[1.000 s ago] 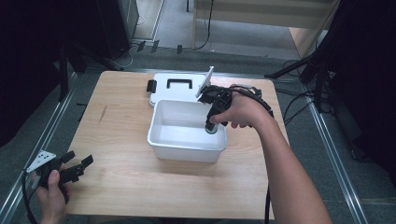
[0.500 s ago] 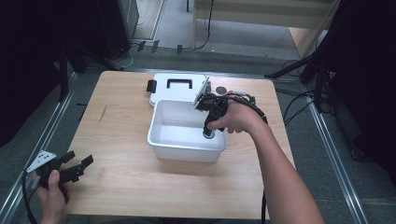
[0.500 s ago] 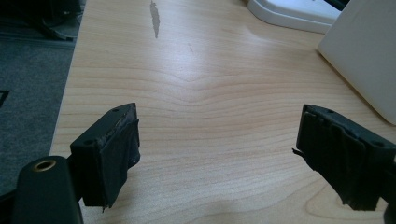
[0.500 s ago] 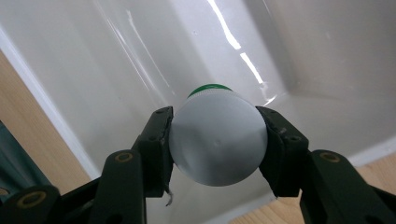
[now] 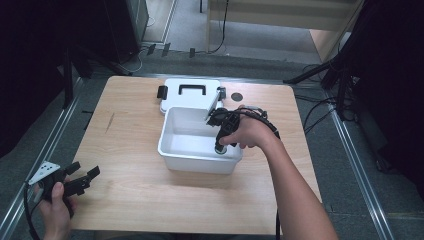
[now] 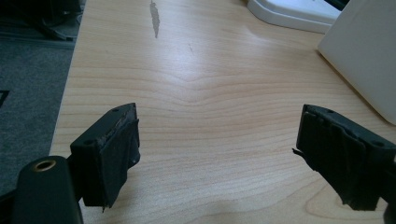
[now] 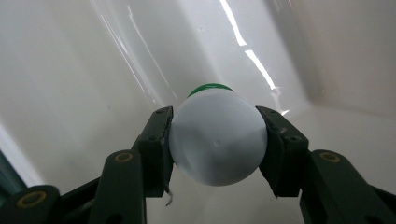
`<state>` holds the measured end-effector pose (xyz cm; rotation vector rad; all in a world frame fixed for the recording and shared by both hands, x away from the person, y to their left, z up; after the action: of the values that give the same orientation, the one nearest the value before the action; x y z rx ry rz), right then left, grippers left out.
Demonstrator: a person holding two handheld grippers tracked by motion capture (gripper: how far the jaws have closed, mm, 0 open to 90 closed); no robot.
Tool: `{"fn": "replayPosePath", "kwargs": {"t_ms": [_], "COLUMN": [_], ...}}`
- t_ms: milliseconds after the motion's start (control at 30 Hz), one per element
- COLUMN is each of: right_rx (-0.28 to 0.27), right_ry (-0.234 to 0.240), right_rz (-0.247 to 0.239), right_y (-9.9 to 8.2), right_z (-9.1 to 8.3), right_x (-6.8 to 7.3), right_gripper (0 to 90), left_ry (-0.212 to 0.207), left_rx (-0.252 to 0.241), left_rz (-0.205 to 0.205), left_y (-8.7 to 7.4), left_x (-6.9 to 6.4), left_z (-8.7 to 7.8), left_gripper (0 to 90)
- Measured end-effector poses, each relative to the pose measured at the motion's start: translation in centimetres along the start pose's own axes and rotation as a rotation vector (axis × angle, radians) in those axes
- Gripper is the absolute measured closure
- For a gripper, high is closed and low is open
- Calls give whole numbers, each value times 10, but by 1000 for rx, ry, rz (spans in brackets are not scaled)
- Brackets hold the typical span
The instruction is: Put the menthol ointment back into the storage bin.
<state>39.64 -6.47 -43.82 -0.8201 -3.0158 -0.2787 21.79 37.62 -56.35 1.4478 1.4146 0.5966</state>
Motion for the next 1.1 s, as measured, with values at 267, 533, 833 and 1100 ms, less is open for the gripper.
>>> {"fn": "replayPosePath", "kwargs": {"t_ms": [267, 533, 833, 1100], "right_rx": [-4, 1, 11, 32], "right_ry": [12, 23, 22, 16], "right_rz": [-1, -19, -35, -55], "right_y": [1, 0, 0, -1], "right_z": [11, 24, 32, 43], "right_x": [-1, 0, 0, 1], "right_gripper": [514, 514, 514, 511], "left_ry": [1, 0, 0, 0], "left_rx": [1, 2, 1, 2], "left_rz": [0, 2, 0, -1], "left_y": [0, 0, 0, 0], "left_x": [0, 0, 0, 0], "left_z": [0, 0, 0, 0], "left_gripper": [143, 144, 144, 144]}}
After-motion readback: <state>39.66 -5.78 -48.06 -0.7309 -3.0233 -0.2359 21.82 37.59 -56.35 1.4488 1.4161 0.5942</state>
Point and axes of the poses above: each handheld gripper's, and its own axes: z roughly forward along the jaws, y roughly out of its top, x roughly to its left, the point moved 2 cm from there along z, roughly forward along the jaws, and after that the axes turned 4 degrees about -x, right-handed, at the moved point
